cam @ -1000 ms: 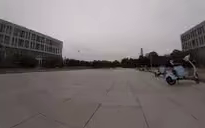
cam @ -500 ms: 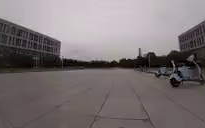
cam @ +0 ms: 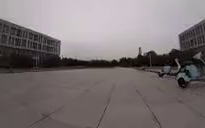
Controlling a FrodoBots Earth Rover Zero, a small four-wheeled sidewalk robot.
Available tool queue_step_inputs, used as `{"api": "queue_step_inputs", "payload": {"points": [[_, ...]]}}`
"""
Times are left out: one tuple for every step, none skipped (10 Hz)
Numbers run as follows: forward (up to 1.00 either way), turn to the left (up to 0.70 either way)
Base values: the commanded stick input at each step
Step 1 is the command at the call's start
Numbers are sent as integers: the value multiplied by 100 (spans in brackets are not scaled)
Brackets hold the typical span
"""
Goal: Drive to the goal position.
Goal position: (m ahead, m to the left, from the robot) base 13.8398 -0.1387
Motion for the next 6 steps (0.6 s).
{"api": "queue_step_inputs", "payload": {"points": [[70, -11], [70, -27], [70, -27], [70, -26], [70, -4], [70, 0]]}}
